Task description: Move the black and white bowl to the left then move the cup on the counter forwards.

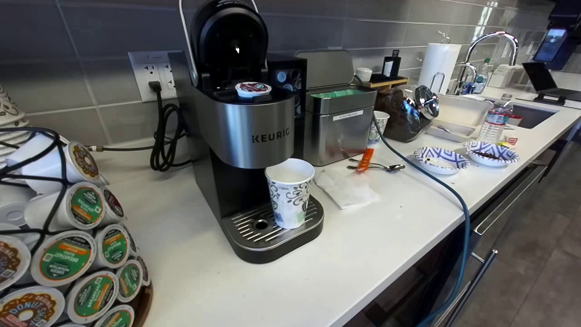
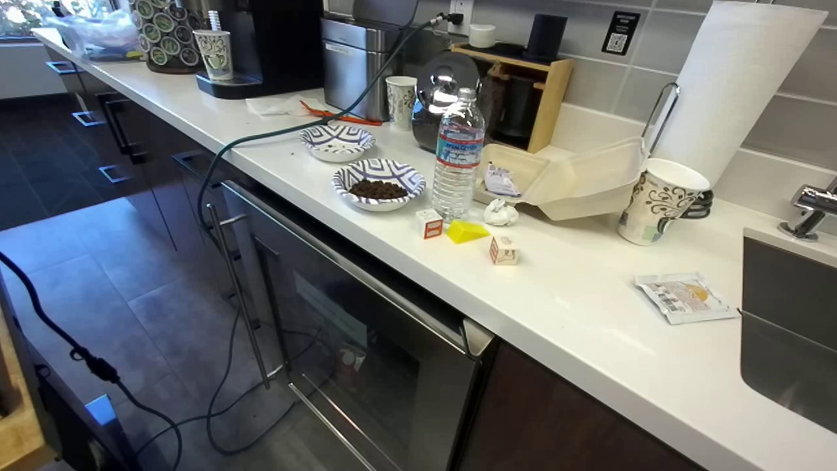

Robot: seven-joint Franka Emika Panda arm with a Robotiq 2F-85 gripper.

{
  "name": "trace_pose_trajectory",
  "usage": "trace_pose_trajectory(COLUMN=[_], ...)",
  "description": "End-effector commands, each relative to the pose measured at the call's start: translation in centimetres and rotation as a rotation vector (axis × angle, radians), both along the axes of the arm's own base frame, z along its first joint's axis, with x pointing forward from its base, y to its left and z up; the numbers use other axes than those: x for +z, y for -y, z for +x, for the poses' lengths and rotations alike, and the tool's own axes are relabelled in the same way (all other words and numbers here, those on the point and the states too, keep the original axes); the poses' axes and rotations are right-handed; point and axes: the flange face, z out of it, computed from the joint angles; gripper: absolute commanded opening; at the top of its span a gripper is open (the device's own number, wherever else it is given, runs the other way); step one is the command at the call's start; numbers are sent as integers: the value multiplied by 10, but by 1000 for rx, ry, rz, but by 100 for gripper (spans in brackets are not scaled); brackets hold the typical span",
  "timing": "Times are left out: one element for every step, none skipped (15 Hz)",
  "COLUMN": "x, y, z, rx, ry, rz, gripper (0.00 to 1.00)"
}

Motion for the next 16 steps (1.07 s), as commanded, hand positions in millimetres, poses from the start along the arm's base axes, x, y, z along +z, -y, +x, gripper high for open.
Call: trace_pose_trajectory(x=[-25,-39,-53,-71,-87,-106,-123,-142,-157,-171,-182,-190,-197,-189,-196,-199], y=[7,12,16,19,21,20,20,19,18,16,15,16,20,18,19,20], z=[28,42,53,67,79,93,102,115,125,136,145,153,160,144,149,149], rx=[-85,-91,-105,-118,-135,-146,-155,-165,-168,-177,-184,-206,-236,-192,-198,-197], ry=[2,-5,-27,-35,-59,-67,-80,-76,-62,-30,-14,24,42,6,5,1], rz=[-150,-205,-256,-307,-357,-407,-437,-448,-459,-456,-454,-456,-455,-439,-440,-441], gripper=[100,100,100,100,100,100,100,100,100,100,100,100,100,100,100,100])
